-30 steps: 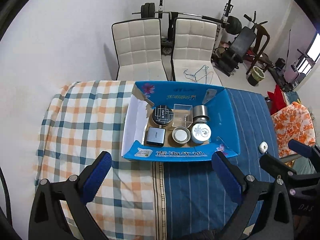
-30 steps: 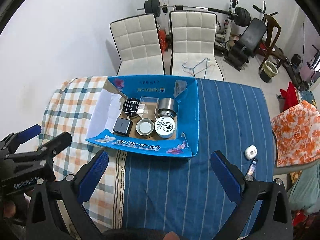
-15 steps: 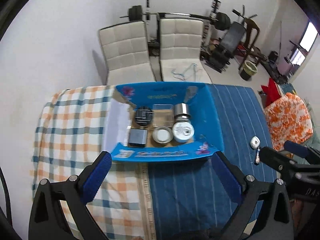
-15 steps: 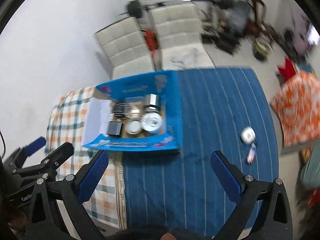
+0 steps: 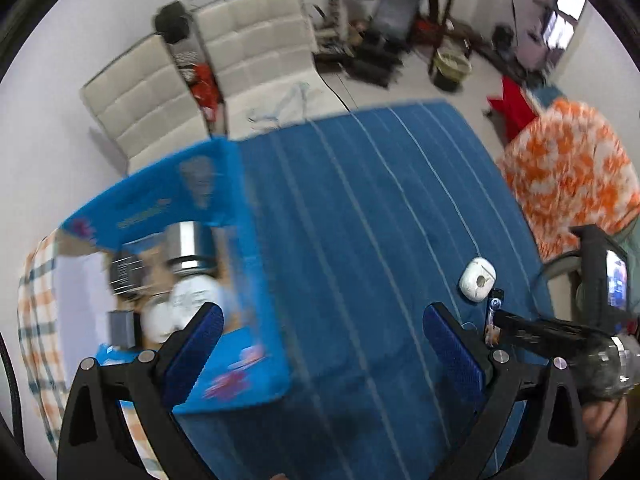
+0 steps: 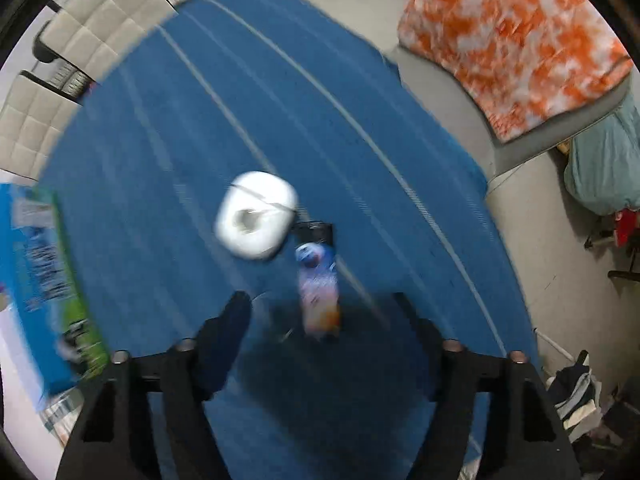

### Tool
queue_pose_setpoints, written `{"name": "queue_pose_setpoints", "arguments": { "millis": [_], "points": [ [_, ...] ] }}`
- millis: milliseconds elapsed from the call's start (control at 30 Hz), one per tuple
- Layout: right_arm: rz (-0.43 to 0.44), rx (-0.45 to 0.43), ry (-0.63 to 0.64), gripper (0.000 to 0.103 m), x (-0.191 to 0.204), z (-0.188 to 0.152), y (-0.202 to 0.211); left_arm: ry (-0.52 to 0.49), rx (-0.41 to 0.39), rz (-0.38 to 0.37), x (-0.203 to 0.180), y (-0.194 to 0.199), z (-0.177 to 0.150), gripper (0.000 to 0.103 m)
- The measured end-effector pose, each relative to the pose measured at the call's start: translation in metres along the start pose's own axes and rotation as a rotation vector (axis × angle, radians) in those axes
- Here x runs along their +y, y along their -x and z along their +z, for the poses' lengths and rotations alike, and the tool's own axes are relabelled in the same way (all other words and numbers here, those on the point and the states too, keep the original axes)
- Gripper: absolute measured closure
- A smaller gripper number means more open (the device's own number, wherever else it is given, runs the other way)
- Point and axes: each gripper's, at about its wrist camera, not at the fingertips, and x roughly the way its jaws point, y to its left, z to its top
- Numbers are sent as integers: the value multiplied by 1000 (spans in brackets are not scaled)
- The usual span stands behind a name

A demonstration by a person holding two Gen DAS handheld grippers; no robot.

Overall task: Organize rigid objects
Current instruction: 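Grasp the small spray can with the right tool while the left tool grasps the white earbud case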

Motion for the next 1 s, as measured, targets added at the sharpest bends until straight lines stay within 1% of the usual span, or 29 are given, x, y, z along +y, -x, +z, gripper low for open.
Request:
{"name": "queue_pose_setpoints", "arguments": {
  "millis": [67,100,133,167,200,300,467,567,633,700,800,867,900,967,1000],
  "points": [
    [23,42,-5,37,-5,6,-26,-41,43,21,-23,-23,7,0],
    [19,39,2,38,-5,6,-28,-59,61,25,-32,-32,9,0],
    [11,-14,27,54,-2,5,-23,-73,75,34,-39,-39,10,0],
    [-27,-1,74,75,5,4,-26,-90,89,46,-46,-46,10,0],
    [-51,-2,91,75,5,3,-25,-103,99,46,-52,-50,11,0],
    [-38,8,87,76,-10,0,-25,-122,125,22,-71,-61,12,0],
    [41,26,-13,76,-61,6,-16,-172,138,-62,-112,-74,19,0],
    [83,44,-70,76,-90,13,-16,-221,162,-96,-137,-91,26,0],
    [104,47,-90,76,-102,17,-17,-249,196,-117,-149,-105,30,0],
    [112,41,-92,76,-110,19,-16,-296,247,-140,-162,-123,32,0],
    [112,43,-88,76,-111,19,-19,-358,292,-129,-177,-142,31,1],
    [104,45,-85,76,-109,19,-20,-393,319,-119,-184,-153,26,18],
    [99,42,-80,76,-109,20,-21,-399,331,-122,-186,-156,23,33],
    [84,36,-73,76,-105,19,-20,-416,295,-115,-189,-153,19,36],
    [75,32,-64,76,-102,19,-19,-410,289,-117,-187,-153,19,41]
  ]
}}
